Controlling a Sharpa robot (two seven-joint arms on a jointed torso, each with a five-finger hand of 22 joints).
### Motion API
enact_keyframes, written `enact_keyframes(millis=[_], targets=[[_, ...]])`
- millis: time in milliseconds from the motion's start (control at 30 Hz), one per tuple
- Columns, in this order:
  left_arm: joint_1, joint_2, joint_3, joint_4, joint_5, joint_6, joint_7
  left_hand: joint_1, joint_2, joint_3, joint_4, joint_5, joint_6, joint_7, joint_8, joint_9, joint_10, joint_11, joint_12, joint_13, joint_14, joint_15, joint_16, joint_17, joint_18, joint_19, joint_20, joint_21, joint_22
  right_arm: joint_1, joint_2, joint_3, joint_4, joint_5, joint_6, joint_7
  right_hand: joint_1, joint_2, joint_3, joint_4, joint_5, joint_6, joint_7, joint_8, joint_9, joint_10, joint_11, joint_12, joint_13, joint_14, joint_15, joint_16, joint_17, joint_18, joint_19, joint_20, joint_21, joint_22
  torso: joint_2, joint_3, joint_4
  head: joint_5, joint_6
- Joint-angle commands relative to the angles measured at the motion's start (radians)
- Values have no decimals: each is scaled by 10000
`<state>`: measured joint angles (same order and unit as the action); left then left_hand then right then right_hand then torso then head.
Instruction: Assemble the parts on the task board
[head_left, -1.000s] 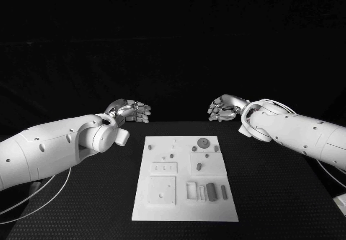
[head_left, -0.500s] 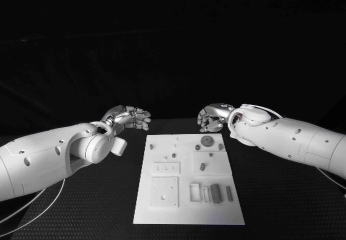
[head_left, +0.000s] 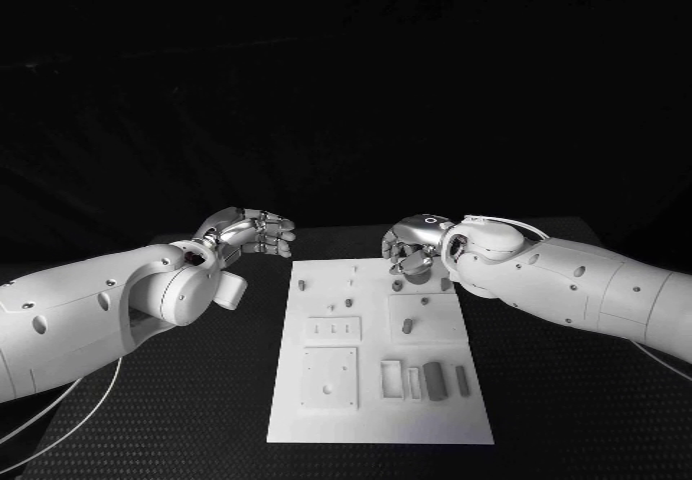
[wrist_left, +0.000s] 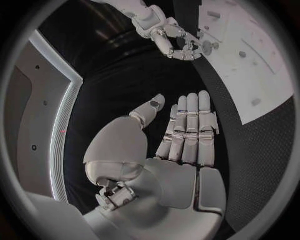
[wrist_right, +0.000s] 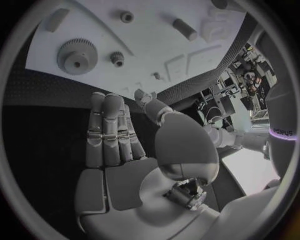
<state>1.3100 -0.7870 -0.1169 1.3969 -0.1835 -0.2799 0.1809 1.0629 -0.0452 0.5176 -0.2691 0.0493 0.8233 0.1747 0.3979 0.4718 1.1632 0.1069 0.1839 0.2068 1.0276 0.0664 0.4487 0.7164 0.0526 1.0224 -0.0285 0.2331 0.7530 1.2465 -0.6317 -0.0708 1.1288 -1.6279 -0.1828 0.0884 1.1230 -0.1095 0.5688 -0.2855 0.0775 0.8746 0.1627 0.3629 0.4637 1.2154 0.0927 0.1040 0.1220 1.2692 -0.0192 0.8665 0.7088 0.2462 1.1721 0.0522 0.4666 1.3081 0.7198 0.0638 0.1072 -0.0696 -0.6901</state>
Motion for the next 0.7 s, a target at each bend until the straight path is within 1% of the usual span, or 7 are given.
enact_keyframes(millis=[33,100,267,400,500,633,700], targets=[[20,12,12,9,-42,176,109,-120,-24,-43,2,50,26,27,-72,-12,25,32,-47,20,55,17,-69,24,-11,52,-23,-20,18,-23,23,-21,-36,-616,298,-189,-44,-96,57,6,27,59,7,-63,13,74,24,-38,-8,64,25,59,13,156,12,-32,65,267,134,34,57,-32,23],[20,15,12,11,-42,187,105,-127,-23,-43,7,49,27,27,-77,-12,26,33,-55,25,55,17,-75,32,-12,51,-23,-22,20,-38,16,-42,-62,-694,333,-229,-56,-113,57,9,27,61,7,-71,15,79,24,-47,-9,57,26,72,18,156,6,-34,83,266,167,47,67,-53,26],[20,-12,12,12,-42,199,88,-142,-26,-46,17,49,21,31,-93,-13,24,35,-75,37,57,17,-90,52,-13,51,-25,-26,26,-74,-42,-83,-59,-844,350,-343,-89,-146,68,25,28,62,10,-103,23,83,27,-87,-17,52,27,135,44,156,1,-43,159,266,234,61,119,-79,-7],[20,-21,12,-49,-42,215,55,-149,-24,-45,23,49,21,33,-101,-13,25,36,-86,44,57,17,-99,64,-14,49,-25,-30,29,-83,-81,-85,-76,-891,433,-390,-119,-178,81,37,28,78,9,-124,36,97,27,-120,-23,54,27,206,71,156,-1,-56,238,265,290,94,154,-110,-16],[20,-5,12,-99,-42,225,50,-161,-27,-47,31,49,20,34,-109,-13,24,39,-99,52,57,18,-109,77,-16,46,-25,-34,32,-112,-75,-91,-82,-899,511,-393,-135,-192,82,42,27,85,7,-130,40,103,27,-130,-25,47,28,225,78,156,-6,-58,263,265,327,118,163,-124,-4],[20,30,12,-166,-42,230,34,-177,-30,-50,43,48,17,38,-121,-13,24,41,-115,62,55,19,-123,93,-18,44,-24,-39,37,-150,-78,-103,-58,-923,596,-414,-167,-227,81,51,26,83,9,-148,44,107,30,-149,-29,27,31,248,85,156,-24,-57,295,262,389,136,185,-142,-2],[20,60,11,-218,-42,240,27,-186,-31,-51,49,48,12,40,-129,-14,22,43,-125,68,55,20,-132,102,-18,42,-25,-41,39,-169,-94,-106,-50,-923,623,-410,-182,-245,82,56,26,78,12,-158,46,103,33,-162,-33,17,33,258,88,156,-34,-57,309,261,422,155,192,-150,11]])
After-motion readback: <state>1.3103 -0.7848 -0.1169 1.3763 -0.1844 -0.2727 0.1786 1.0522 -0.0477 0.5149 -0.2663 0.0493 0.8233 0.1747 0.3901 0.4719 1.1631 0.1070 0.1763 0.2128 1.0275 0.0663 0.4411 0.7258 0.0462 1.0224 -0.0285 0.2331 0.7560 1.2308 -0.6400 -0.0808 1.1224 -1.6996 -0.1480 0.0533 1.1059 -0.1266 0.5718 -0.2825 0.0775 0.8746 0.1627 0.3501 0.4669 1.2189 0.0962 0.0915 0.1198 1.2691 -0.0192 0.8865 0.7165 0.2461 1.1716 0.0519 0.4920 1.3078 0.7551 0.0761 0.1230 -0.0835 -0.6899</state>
